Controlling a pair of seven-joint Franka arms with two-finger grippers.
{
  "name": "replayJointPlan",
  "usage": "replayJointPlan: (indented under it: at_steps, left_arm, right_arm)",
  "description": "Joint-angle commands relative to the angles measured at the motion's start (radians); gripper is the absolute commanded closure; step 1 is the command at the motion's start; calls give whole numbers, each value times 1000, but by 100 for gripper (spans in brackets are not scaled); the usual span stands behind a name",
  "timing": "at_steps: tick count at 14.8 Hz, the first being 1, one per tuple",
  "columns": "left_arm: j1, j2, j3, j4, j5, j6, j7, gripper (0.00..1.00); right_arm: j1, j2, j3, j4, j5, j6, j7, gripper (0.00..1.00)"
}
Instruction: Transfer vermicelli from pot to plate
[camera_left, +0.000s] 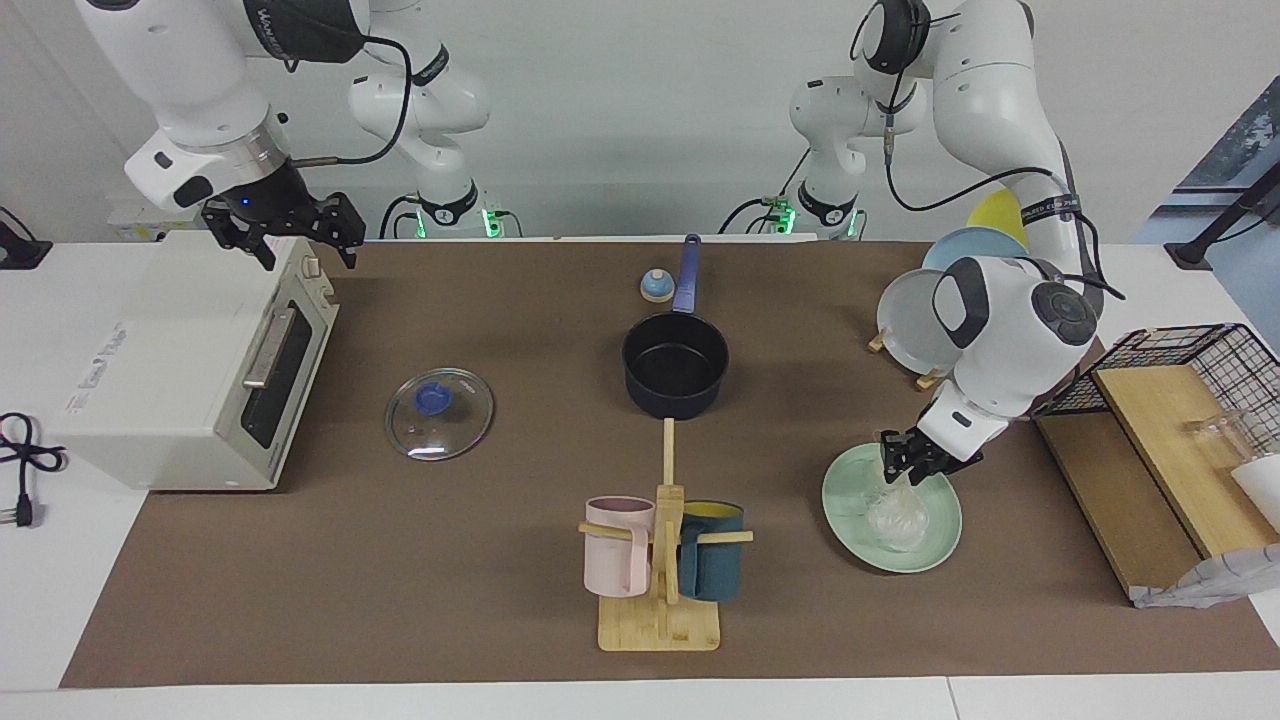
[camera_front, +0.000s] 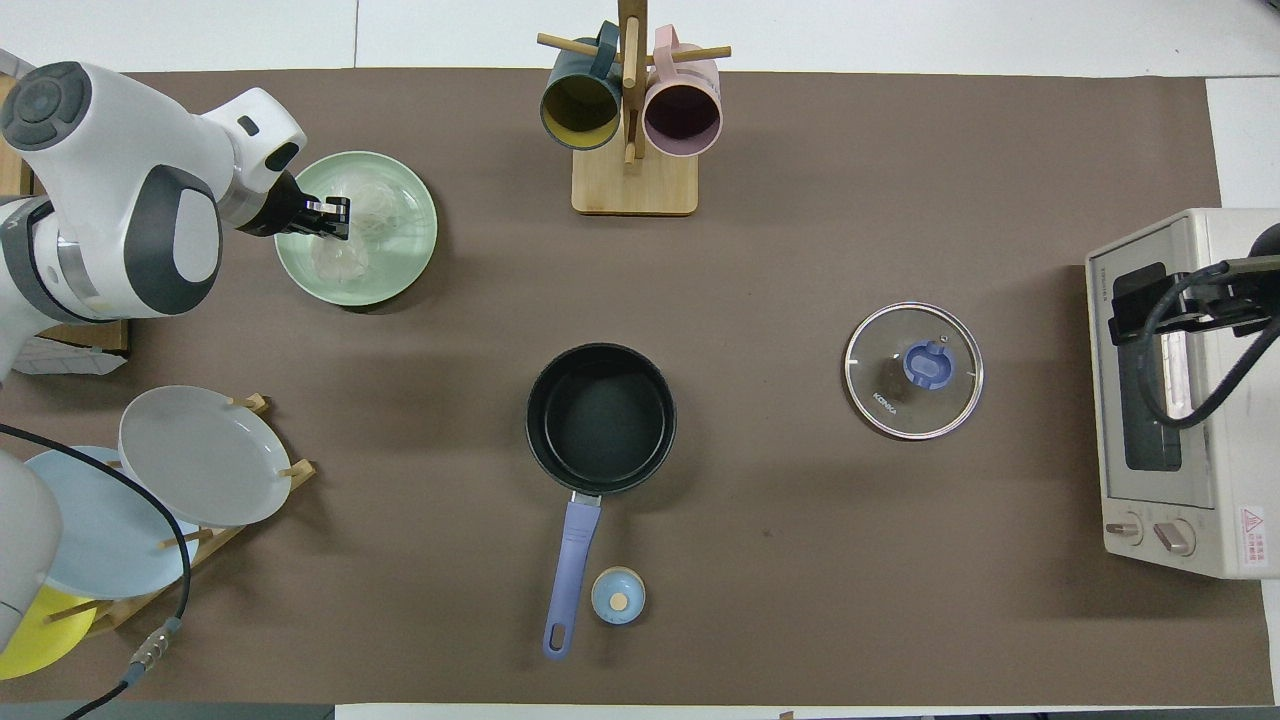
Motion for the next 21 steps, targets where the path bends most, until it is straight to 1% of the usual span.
replayJointPlan:
  at_steps: [1,3,5,7,10,14,16,19,21]
  left_arm:
    - [3,-31,-1,22,61,-49,9,0]
    - [0,-78,-1,28,74,-110,-21,0]
    - [0,-137,-1,28,81,-175,-101,0]
    - [-6,-195,-2,35,138,-250,-110,0]
    - [-5,-298,-6,27,143,-365,-110,0]
    - [3,-408,-6,13,143,-543,-112,0]
    - [1,-456,-1,-11,143,-592,-112,0]
    - [-2,-537,-1,-91,141,-625,-119,0]
    - [0,-544,-1,-96,141,-628,-133,0]
  right_arm:
    - [-7,-5,2,7,20,-6,-30,0]
    - [-7,-5,2,7,20,-6,-30,0]
    - [-7,-5,2,7,22,-6,-31,0]
    - [-7,-5,2,7,22,-6,-31,0]
    - [-7,-5,2,7,22,-6,-30,0]
    - [-8,-5,2,7,23,-6,-30,0]
    - [-7,-5,2,7,23,-4,-30,0]
    - [-7,-5,2,7,22,-4,-30,0]
    - [-7,-5,2,7,22,-4,-28,0]
